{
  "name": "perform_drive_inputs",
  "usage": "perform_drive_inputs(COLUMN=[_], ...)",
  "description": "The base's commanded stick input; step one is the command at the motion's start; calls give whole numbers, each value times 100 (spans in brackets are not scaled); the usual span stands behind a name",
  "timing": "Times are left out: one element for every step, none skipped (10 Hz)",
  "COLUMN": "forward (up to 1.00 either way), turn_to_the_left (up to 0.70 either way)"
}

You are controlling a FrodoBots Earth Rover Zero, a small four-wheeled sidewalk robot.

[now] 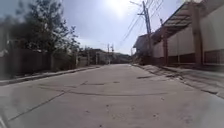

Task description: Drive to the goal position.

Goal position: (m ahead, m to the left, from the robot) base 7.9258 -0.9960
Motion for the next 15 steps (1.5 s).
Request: perform_drive_inputs(forward=[100,100,100,100,100,100,100,100,100,100,100,100,100,100,100], turn_to_the_left=[7,7,-33,-33,-33,-33,-33,-33,-33,-33,-29,-5,7,7,7])
